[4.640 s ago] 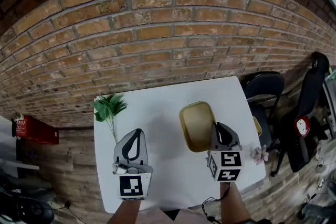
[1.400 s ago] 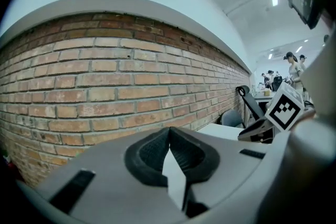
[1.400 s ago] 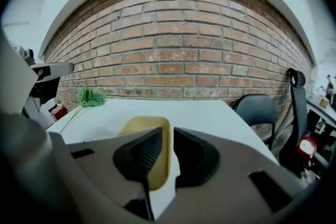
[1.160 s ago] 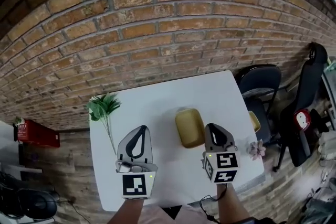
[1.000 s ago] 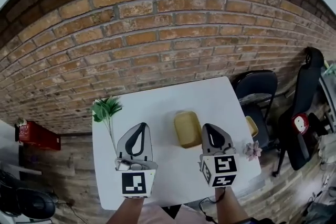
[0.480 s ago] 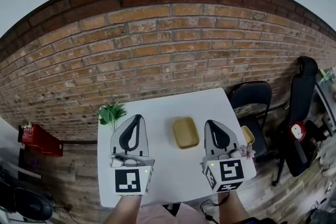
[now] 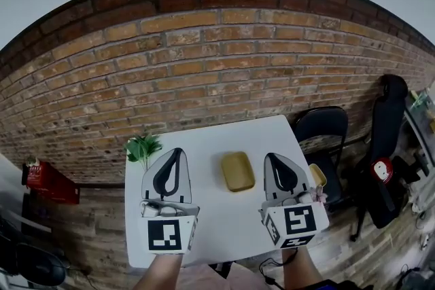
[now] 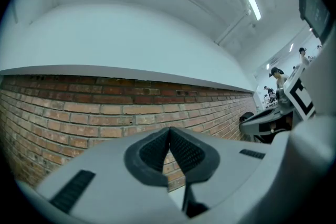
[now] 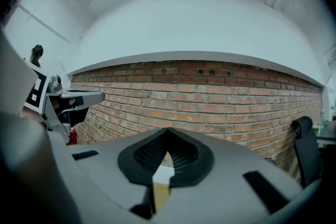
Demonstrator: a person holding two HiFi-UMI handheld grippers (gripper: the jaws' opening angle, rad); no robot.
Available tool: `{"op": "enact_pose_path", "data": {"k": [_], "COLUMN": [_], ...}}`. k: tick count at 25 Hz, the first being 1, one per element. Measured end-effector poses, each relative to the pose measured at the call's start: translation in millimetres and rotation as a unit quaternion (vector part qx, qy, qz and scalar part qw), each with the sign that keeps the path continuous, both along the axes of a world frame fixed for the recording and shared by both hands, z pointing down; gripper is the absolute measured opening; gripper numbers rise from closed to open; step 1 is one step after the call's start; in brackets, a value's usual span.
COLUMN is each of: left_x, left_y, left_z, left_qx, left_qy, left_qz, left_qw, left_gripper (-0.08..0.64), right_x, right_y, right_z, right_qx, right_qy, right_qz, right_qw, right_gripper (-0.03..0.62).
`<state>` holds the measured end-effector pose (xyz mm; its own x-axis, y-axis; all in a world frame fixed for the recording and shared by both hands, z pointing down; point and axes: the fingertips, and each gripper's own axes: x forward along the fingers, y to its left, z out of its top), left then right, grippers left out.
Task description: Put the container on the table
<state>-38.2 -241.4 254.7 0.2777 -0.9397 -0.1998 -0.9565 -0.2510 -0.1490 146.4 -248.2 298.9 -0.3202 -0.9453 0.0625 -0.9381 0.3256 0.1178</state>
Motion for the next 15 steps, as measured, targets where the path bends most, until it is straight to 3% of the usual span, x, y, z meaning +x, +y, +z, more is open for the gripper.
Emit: {"op": "enact_pose_path", "data": {"k": [15], "left_x": [-0.1], "left_y": [-6.4], "left_z": [3.5], "left_qx": [-0.002], "left_qy": [-0.004], "left_qz": [0.003], "left_qw": [1.0], "left_gripper": [0.011], "right_x": [-2.0], "right_y": [-6.2], "right_z": [4.1], "right_qx": [-0.004], "right_qy": [0.0], "right_qz": [0.003], "right_qw": [1.0], "right_gripper": [-0.002]}}
